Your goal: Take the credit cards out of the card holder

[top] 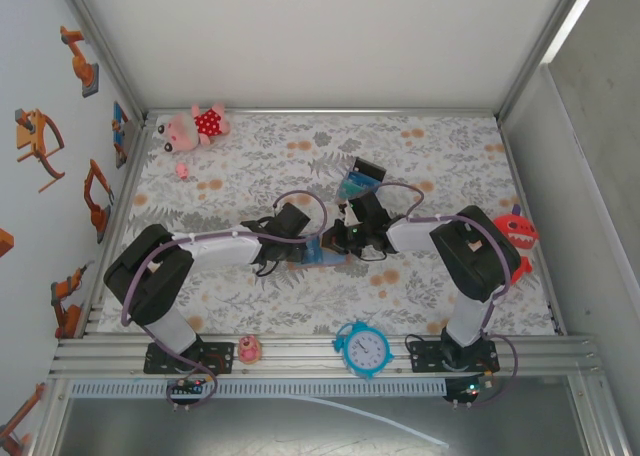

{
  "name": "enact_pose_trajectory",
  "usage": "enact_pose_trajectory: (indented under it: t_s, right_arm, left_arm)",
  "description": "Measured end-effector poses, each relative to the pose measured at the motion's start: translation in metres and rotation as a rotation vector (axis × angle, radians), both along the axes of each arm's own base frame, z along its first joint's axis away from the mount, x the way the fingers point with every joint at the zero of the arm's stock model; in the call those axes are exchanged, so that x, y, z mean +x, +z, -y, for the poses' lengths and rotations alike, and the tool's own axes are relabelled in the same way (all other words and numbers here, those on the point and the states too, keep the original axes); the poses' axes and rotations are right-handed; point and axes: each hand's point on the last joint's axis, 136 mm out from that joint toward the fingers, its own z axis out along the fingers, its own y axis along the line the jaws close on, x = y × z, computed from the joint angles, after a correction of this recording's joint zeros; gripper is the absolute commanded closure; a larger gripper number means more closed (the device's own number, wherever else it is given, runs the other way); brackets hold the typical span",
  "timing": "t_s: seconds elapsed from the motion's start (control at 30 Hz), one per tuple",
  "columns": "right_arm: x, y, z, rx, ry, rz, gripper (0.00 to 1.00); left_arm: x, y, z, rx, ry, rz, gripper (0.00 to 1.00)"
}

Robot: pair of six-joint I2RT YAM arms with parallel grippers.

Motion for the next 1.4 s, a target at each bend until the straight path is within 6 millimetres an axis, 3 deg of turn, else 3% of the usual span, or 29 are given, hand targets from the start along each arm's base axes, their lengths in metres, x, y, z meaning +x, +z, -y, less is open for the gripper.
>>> enact_pose_trajectory:
  t_s: [0.3, 0.67, 0.8, 1.03, 1.4]
  right_arm:
    - [0.008, 0.013, -0.011, 0.113, -0.017, 0.022, 0.82]
    - [0.007, 0.005, -0.013, 0.112, -0.015, 0.009, 0.81]
    - [0.003, -0.002, -0.018, 0.104, 0.0, -0.003, 0.85]
    - [0.004, 0.001, -0.021, 0.1, 0.021, 0.016, 0.99]
    - [0.006, 0.012, 0.0, -0.073, 0.042, 0.09, 1.0]
  left_arm:
    - [0.003, 0.0, -0.001, 0.014, 0.005, 0.011, 0.5]
    - [0.003, 0.0, -0.001, 0.018, 0.005, 0.012, 0.5]
    - [0.004, 0.0, 0.001, 0.017, 0.003, 0.012, 0.5]
    - [0.005, 0.0, 0.002, 0.021, 0.006, 0.015, 0.5]
    - [0.007, 0.001, 0.003, 0.015, 0.006, 0.02, 0.58]
